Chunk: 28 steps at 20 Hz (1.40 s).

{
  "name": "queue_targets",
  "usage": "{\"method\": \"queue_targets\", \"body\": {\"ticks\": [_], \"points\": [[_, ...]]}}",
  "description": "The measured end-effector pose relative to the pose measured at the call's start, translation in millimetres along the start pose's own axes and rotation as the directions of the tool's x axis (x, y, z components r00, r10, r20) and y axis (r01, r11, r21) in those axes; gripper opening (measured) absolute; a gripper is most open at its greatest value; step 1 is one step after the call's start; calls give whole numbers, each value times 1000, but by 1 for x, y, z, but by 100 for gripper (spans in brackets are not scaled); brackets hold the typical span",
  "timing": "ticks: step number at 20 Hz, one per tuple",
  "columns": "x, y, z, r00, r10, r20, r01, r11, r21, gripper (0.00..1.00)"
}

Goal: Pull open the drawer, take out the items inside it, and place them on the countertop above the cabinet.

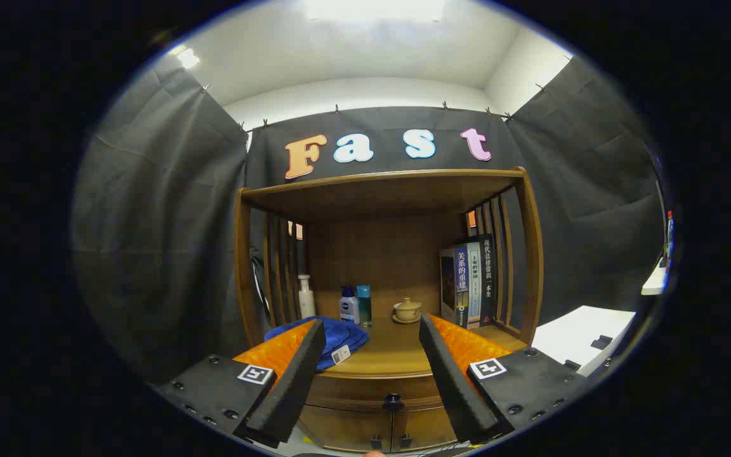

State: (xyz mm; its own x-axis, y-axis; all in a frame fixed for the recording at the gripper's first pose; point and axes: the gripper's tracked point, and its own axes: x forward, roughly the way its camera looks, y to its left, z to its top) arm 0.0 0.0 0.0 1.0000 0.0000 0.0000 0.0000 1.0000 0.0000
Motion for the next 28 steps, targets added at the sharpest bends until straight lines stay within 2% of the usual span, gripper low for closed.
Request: {"method": "queue_targets", "body": {"ticks": [28], "points": [[7,7,-19,999,27,-41,-26,999,19,97]]}}
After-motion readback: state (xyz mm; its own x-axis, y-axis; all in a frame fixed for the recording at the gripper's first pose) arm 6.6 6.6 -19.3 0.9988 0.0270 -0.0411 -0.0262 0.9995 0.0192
